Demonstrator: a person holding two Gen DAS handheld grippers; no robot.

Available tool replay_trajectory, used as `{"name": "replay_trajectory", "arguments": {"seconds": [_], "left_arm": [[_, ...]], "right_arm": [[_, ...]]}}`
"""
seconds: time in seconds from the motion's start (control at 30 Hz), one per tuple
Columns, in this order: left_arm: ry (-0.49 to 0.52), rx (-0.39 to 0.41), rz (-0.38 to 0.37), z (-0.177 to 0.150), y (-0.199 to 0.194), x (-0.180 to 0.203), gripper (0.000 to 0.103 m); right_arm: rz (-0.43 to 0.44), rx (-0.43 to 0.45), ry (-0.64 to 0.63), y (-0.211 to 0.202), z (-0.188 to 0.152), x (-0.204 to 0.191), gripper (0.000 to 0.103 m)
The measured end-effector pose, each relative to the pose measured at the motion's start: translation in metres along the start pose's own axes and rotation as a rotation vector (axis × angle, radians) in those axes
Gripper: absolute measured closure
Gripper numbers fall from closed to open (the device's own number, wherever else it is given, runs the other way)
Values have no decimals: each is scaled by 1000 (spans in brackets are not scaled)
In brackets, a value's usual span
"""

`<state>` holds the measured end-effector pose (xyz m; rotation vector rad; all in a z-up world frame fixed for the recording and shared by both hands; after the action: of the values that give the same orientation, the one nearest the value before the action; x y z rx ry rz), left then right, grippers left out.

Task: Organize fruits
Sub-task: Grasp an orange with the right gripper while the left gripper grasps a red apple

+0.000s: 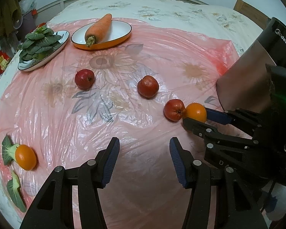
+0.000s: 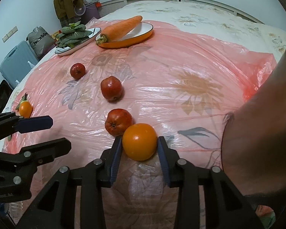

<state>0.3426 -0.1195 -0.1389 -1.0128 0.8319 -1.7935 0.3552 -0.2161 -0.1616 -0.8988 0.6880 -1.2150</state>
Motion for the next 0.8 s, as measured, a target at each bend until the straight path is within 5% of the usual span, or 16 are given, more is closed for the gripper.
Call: {"name": "replay_trajectory", "arguments": {"seconds": [0.43, 0.8], "left_arm": [[-138, -16, -154, 26, 13, 11, 60], [-138, -9, -117, 35, 16, 5, 60]], "right_arm": [[41, 21, 34, -1, -1, 4, 75], [66, 42, 64, 0, -4, 7, 76]]}}
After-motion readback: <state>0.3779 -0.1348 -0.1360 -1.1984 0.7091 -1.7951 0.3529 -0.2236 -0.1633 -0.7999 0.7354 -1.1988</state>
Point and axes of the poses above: each gripper's, at about its wrist camera, not at the fingertips, and y roughly the way its jaws point, x to its right, z to its top, the point moved 7 cm from there along y, roughly the way its jaws point, and after that the axes turned 12 degrees about -z, right-handed, at the moved point
